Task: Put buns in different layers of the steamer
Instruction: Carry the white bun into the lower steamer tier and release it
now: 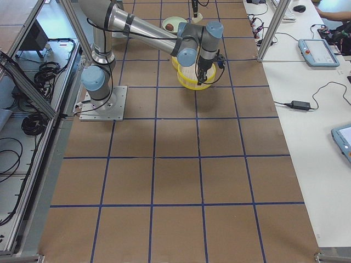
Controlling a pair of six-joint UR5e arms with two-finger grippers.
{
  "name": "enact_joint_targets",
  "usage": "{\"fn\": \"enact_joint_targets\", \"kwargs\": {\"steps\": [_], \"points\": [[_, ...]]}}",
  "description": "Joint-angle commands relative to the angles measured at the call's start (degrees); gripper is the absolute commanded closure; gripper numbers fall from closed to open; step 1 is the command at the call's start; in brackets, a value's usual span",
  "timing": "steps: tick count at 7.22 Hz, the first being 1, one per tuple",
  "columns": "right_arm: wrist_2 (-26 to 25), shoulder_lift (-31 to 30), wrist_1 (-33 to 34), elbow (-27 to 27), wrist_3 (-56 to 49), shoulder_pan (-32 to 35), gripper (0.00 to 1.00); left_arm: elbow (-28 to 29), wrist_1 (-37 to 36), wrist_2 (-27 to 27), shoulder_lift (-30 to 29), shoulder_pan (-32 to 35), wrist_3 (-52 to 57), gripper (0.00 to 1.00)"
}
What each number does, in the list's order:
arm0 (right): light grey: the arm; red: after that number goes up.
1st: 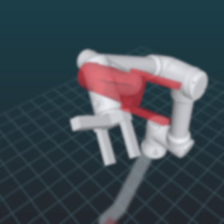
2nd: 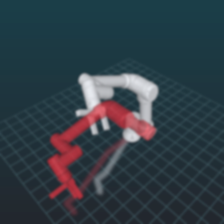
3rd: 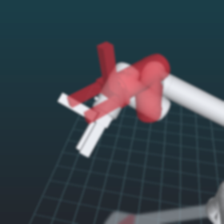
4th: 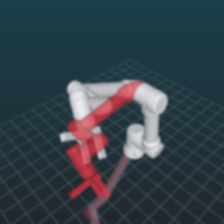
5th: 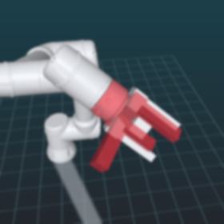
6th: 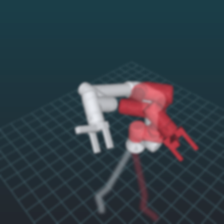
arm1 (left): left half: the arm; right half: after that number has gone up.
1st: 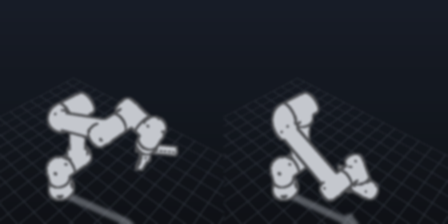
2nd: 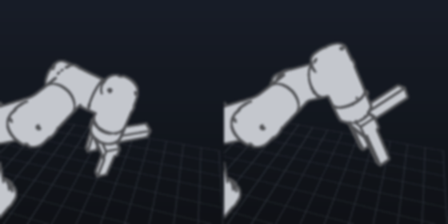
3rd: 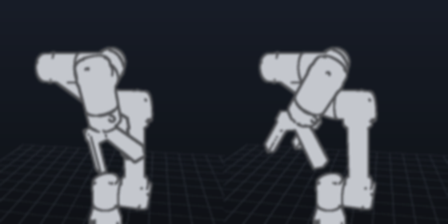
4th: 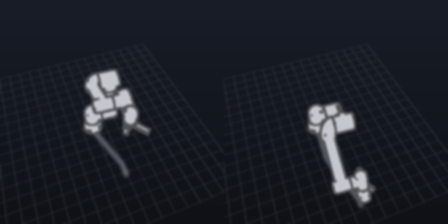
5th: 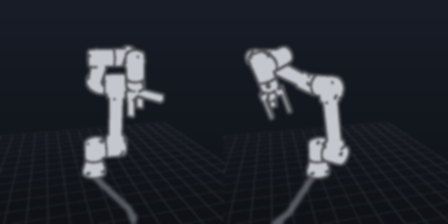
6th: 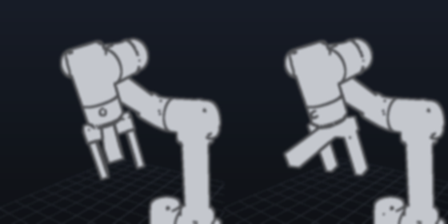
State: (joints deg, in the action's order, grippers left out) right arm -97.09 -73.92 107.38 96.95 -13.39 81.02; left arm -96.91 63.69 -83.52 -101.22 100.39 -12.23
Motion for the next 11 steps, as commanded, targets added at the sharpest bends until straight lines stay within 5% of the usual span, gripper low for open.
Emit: {"fn": "enact_joint_targets", "kwargs": {"steps": [1, 3, 4, 6, 8, 9, 11], "points": [[-0.21, 0.0, -0.06, 0.34, -5.65, -3.75, 0.94, -0.47, -6.52, 1.7, -4.84, 8.73, -11.44, 1.0], [-0.12, 0.0, 0.2, 0.43, -7.0, -5.0, 0.94, -0.83, -8.32, 1.52, -7.06, 9.91, -14.48, 0.98], [-0.12, 0.0, 0.2, 0.6, -7.0, -5.08, 0.94, -1.18, -8.14, 1.43, -8.02, 10.0, -16.14, 0.76], [0.06, 0.0, 0.02, 0.61, -6.91, -5.17, 0.94, -1.27, -8.14, 1.44, -9.17, 10.0, -16.42, 0.0], [0.23, 0.0, 0.02, 0.61, -6.91, -5.17, 0.94, -0.83, -8.14, -1.35, -7.16, 9.65, -14.77, 0.0], [0.06, 0.0, -0.06, 0.52, -7.0, -5.17, 0.94, -0.31, -7.88, -8.17, -6.11, 7.47, -9.45, 0.0], [0.23, -0.35, -0.15, 0.0, -6.3, -5.17, 0.94, -1.44, -0.29, -10.69, 0.72, -1.38, 3.65, 0.0]]}}
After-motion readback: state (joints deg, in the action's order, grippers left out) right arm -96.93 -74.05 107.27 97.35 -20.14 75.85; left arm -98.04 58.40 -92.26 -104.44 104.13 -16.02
